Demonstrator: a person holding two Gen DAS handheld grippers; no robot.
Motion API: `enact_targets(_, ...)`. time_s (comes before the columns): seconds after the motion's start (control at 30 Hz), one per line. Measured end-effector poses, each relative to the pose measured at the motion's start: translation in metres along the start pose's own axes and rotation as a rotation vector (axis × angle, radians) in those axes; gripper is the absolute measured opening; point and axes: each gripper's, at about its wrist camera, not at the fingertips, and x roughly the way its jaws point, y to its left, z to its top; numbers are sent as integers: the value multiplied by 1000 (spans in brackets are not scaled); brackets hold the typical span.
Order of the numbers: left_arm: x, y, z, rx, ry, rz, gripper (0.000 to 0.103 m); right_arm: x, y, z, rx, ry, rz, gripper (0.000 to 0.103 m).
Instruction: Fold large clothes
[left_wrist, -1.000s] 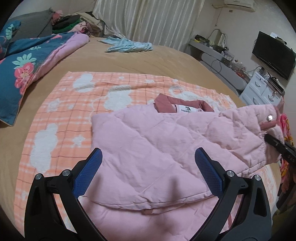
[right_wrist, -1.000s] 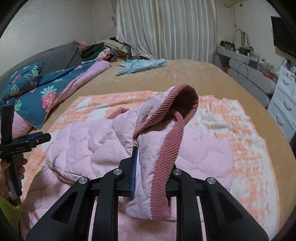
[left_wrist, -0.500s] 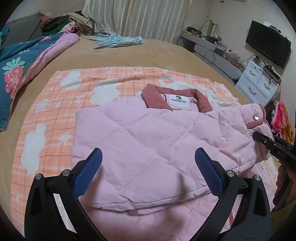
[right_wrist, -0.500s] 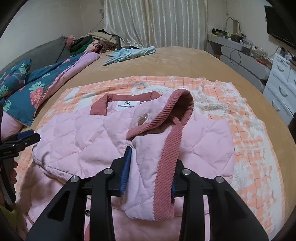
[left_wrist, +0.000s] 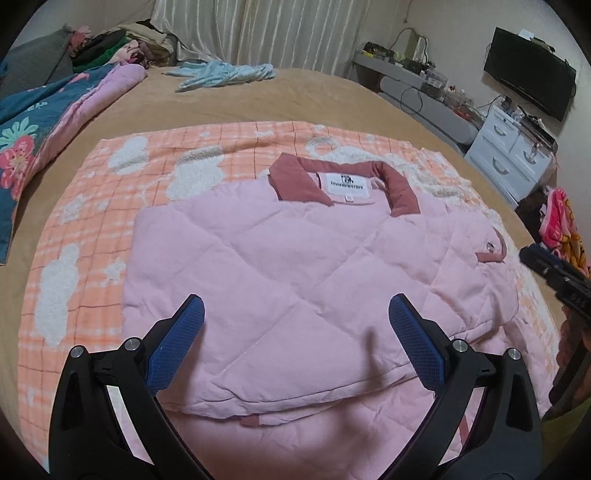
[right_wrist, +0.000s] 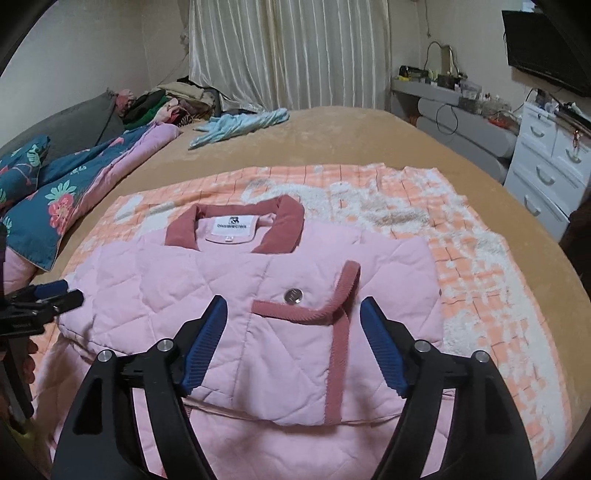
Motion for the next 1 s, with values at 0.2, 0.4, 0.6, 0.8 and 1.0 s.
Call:
enact_targets(0.2, 33, 5, -16, -14, 118, 21, 94, 4, 34, -5, -79, 32, 64, 76)
enact_targets(0.4, 48, 15, -25, -41, 143, 16, 95, 25, 72, -4, -169, 84, 102, 88)
enact_targets(0.6, 47, 14, -26, -35, 147, 20, 95, 87, 75, -18, -167, 285, 40, 91)
enact_targets(0.8, 50, 10, -27, -11, 150, 45, 95, 114, 73, -34, -141, 300, 29, 98)
enact_targets(1.0, 45, 7, -25, -7, 152, 51, 94, 111, 71, -39, -117, 262, 34, 98)
